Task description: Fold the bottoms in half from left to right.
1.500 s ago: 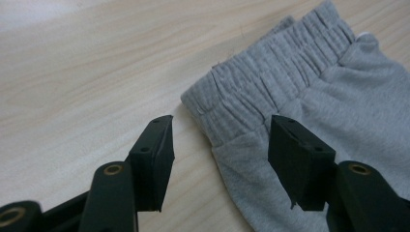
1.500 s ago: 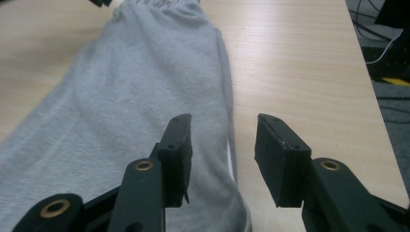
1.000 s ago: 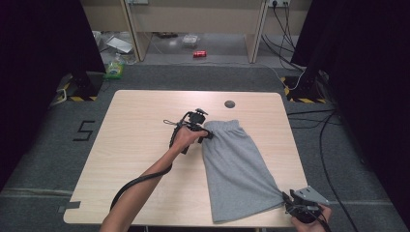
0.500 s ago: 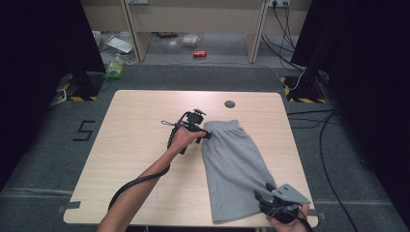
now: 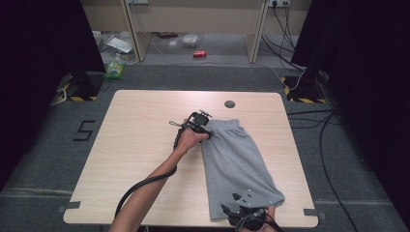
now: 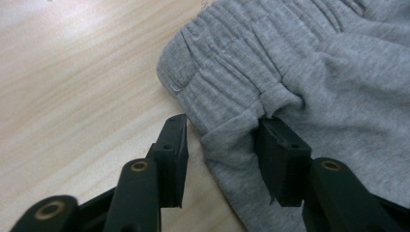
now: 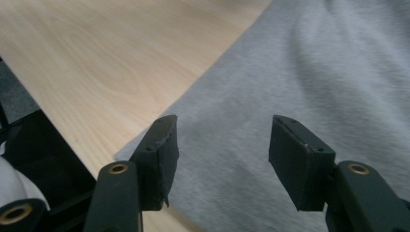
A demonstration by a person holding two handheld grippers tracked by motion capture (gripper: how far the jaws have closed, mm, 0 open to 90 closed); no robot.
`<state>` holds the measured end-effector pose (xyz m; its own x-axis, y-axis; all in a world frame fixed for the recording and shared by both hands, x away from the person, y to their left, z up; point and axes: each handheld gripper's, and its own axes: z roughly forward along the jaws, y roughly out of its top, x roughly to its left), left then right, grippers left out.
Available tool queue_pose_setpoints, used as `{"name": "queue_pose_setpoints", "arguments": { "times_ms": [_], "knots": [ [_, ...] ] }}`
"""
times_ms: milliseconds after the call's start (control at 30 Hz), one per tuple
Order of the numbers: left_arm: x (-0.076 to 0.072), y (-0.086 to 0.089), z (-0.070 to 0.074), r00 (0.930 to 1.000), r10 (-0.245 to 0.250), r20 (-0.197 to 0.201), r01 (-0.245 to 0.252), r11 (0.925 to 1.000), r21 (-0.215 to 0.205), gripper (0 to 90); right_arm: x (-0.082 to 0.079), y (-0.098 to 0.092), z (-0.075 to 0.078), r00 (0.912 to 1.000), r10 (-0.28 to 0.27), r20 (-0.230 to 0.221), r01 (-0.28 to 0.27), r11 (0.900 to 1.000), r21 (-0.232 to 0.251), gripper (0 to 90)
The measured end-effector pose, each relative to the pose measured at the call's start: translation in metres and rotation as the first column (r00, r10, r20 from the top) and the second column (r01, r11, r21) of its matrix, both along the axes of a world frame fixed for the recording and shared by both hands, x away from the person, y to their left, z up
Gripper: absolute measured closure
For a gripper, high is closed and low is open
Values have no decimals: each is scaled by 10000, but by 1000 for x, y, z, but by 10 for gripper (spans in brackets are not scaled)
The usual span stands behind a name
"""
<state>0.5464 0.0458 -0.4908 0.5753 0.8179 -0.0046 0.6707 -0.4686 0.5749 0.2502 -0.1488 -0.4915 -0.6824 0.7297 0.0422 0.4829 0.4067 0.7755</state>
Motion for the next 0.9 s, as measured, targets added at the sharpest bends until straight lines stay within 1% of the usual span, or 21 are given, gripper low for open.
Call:
{"name": "queue_pose_setpoints", "arguments": {
  "times_ms": [33, 100, 200, 233, 267, 333, 433, 467, 500, 533, 600, 733, 833, 900],
  "knots": [
    [1, -1, 0, 10000, -24, 63, 24, 10000, 96, 580, -1, 3, -1, 10000, 72, -48, -72, 10000, -10, 437],
    [1, -1, 0, 10000, -1, 68, 0, 9999, 126, 588, -1, 9, -3, 9998, 172, -94, -172, 9999, 2, 424],
    [2, -1, 0, 10000, 0, 30, -1, 10000, 94, 589, -2, 22, -7, 9984, 533, -201, -534, 9985, -88, 402],
    [2, -1, 0, 10000, -12, 22, 11, 9999, 102, 590, -2, 27, -8, 9976, 625, -308, -628, 9980, -78, 401],
    [2, -1, 0, 10000, 4, 19, -4, 10000, 82, 591, -2, 32, -10, 9960, 837, -297, -842, 9963, -161, 398],
    [2, -1, 0, 10000, 46, 53, -46, 10000, 54, 598, -2, 42, -13, 9941, 1034, -338, -1046, 9939, -356, 387],
    [2, -2, 0, 10000, 30, 81, -31, 9999, 118, 602, -4, 53, -18, 9916, 1215, -441, -1249, 9887, -833, 389],
    [2, -2, 0, 9999, 37, 113, -39, 9999, 107, 604, -4, 55, -20, 9914, 1255, -369, -1288, 9856, -1092, 392],
    [2, -2, 0, 9999, 55, 100, -56, 10000, 76, 610, -4, 56, -21, 9914, 1287, -251, -1308, 9848, -1145, 407],
    [2, -2, 0, 10000, 63, 68, -63, 10000, 42, 618, -4, 57, -21, 9923, 1208, -266, -1231, 9859, -1132, 426],
    [2, -3, 0, 10000, 32, 70, -33, 10000, 62, 640, -3, 58, -20, 9935, 1124, -162, -1135, 9865, -1183, 526],
    [3, -4, 0, 9999, -38, 136, 35, 9998, 201, 661, 1, 55, -20, 9953, 952, -163, -964, 9889, -1131, 702],
    [3, -4, 1, 9997, -144, 171, 139, 9995, 295, 671, 2, 54, -19, 9951, 985, -128, -993, 9883, -1155, 790],
    [4, -3, 1, 9995, -226, 212, 218, 9990, 382, 681, 4, 55, -20, 9951, 969, -180, -982, 9901, -1000, 811]
  ]
}}
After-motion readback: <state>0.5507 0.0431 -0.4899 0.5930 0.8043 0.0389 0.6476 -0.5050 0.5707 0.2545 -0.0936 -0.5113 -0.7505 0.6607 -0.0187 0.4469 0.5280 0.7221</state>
